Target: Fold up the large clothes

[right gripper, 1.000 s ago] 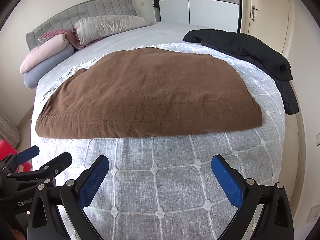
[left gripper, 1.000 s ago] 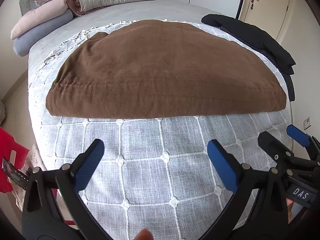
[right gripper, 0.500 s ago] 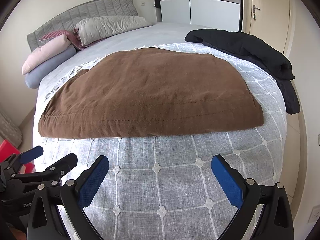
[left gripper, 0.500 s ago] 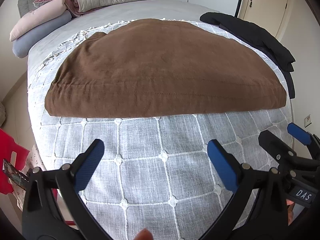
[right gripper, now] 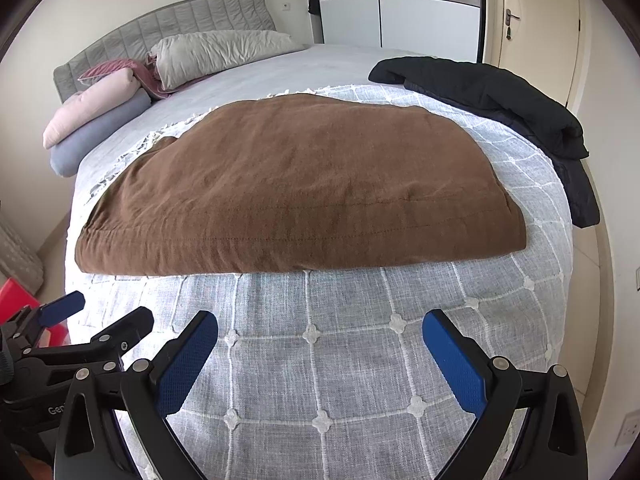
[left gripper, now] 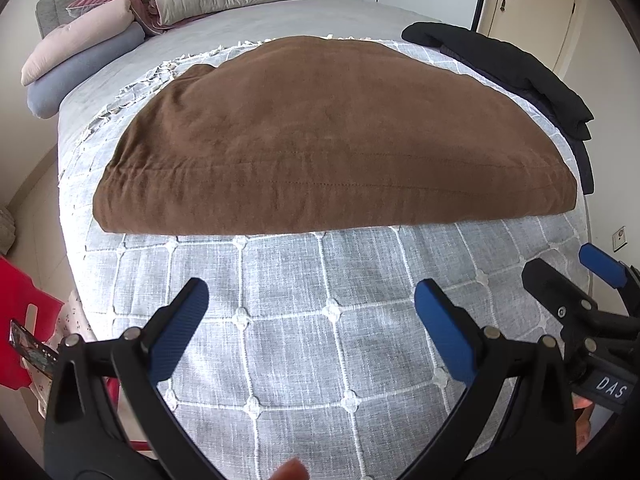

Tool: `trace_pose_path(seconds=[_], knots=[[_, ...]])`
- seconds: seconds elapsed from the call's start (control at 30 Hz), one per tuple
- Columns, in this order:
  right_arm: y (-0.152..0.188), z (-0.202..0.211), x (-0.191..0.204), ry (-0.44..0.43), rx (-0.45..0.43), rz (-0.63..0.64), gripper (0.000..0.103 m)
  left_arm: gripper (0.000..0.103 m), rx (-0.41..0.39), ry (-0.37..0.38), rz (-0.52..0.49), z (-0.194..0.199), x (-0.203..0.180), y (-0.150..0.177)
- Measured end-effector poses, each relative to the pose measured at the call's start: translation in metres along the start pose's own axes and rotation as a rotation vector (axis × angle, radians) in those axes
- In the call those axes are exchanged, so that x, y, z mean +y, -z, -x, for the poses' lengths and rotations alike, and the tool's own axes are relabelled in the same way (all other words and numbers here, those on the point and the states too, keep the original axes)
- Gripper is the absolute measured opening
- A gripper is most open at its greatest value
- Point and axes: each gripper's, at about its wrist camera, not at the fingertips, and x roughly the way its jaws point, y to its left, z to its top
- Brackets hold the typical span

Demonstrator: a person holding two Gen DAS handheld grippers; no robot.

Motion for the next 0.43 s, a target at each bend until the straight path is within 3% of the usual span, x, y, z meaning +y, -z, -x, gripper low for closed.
trace_pose_path(seconds=[0.43], knots=[[0.001,-0.0035,-0.0028,0.009,0.01,0.003,0.103,0.102,0.026,0.018,0.002,-0.0083,-0.0003,0.002]])
